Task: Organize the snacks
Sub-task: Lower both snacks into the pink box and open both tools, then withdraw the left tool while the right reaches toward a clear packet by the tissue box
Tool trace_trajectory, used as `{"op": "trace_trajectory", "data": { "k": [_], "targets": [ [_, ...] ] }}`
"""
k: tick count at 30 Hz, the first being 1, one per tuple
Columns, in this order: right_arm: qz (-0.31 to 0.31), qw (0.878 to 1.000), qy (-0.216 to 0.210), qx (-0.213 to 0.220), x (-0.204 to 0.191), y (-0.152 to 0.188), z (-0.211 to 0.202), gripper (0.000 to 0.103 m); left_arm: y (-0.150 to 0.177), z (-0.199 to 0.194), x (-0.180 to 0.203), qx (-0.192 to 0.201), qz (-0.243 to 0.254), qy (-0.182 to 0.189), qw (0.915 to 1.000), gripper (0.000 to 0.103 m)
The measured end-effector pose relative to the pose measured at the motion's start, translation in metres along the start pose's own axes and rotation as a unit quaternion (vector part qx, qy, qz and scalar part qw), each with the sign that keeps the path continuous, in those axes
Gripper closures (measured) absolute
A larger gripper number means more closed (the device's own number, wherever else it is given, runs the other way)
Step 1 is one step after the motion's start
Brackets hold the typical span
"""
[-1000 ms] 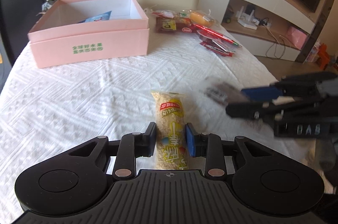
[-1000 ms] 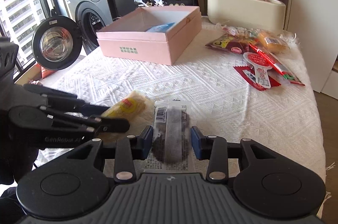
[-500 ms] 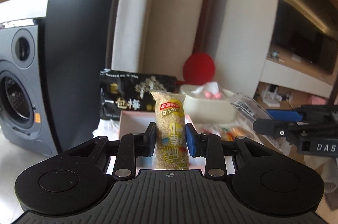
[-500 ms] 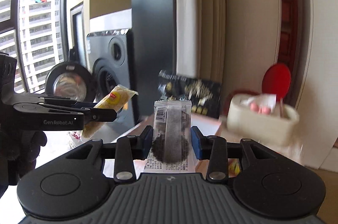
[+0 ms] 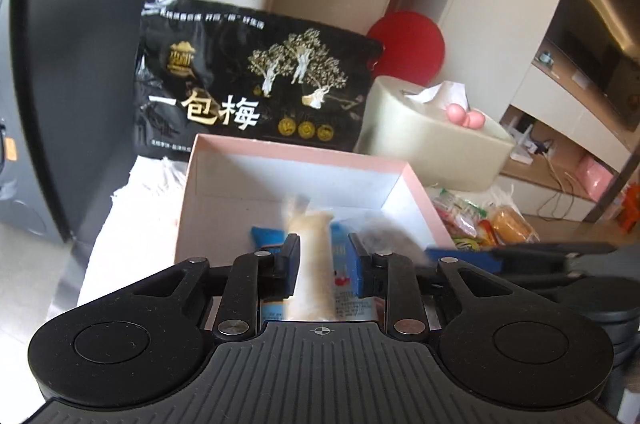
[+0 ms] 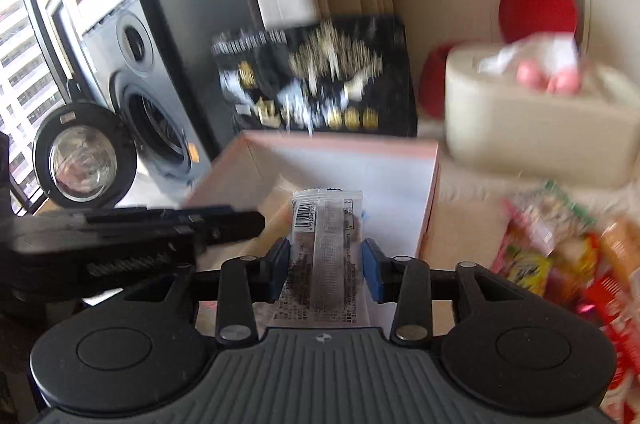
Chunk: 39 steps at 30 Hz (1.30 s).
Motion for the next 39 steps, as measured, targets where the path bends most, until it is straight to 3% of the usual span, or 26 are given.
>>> {"op": "trace_trajectory", "data": {
  "k": [7,9,13,16,19,22,24,28,31,34,39],
  "targets": [
    [-0.057,0.998,-0.005,-0.003,-0.008,0.023,-0.005,0.061,0.007,-0.026,0.0,0.042,0.014,-0.039,0.9982,0.075],
    [-0.093,0.995,0.013,0.014,-0.011,0.035,-0.017,0.061,0.013,-0.046,0.002,0.071,0.019,-0.056,0.9957,0.075],
    [-0.196,0.978,0.045,0.056,-0.02,0.056,-0.034,0.061,0.021,-0.066,0.003,0.089,0.01,-0.065,0.9938,0.075],
    [-0.218,0.971,0.061,0.071,-0.017,0.059,-0.037,0.061,0.025,-0.065,0.009,0.078,0.014,-0.063,0.9949,0.075],
    [-0.201,0.974,0.072,0.074,-0.007,0.053,-0.038,0.063,0.032,-0.064,0.021,0.068,0.015,-0.06,0.9958,0.075],
    [-0.162,0.983,0.043,0.072,0.006,0.052,-0.053,0.062,0.042,-0.067,0.037,0.062,0.021,-0.042,0.997,0.075],
    [-0.149,0.984,0.036,0.089,0.016,0.056,-0.073,0.055,0.051,-0.067,0.049,0.055,0.024,-0.026,0.9978,0.075],
    [-0.123,0.979,0.096,0.131,0.053,0.063,-0.103,0.028,0.075,-0.061,0.075,0.025,0.02,0.009,0.9994,0.075],
    [-0.068,0.98,0.14,0.125,0.097,0.064,-0.108,0.027,0.097,-0.047,0.095,-0.014,0.022,0.029,0.9992,0.075],
    [0.014,0.982,0.151,0.112,0.143,0.054,-0.103,0.027,0.114,-0.03,0.11,-0.046,0.029,0.035,0.9979,0.075],
    [0.073,0.99,0.094,0.077,0.174,0.018,-0.066,0.027,0.121,-0.016,0.121,-0.06,0.034,0.027,0.9972,0.075]
  ]
}}
Point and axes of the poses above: each gripper's, at about its wrist camera, not at the fingertips, and z roughly the way its jaws point, x to its right, y to its underside, the point moved 4 cm from there along z, roughly the way its jaws point, and after that the axes turned 4 degrees about -x, right-handed, at the moved point
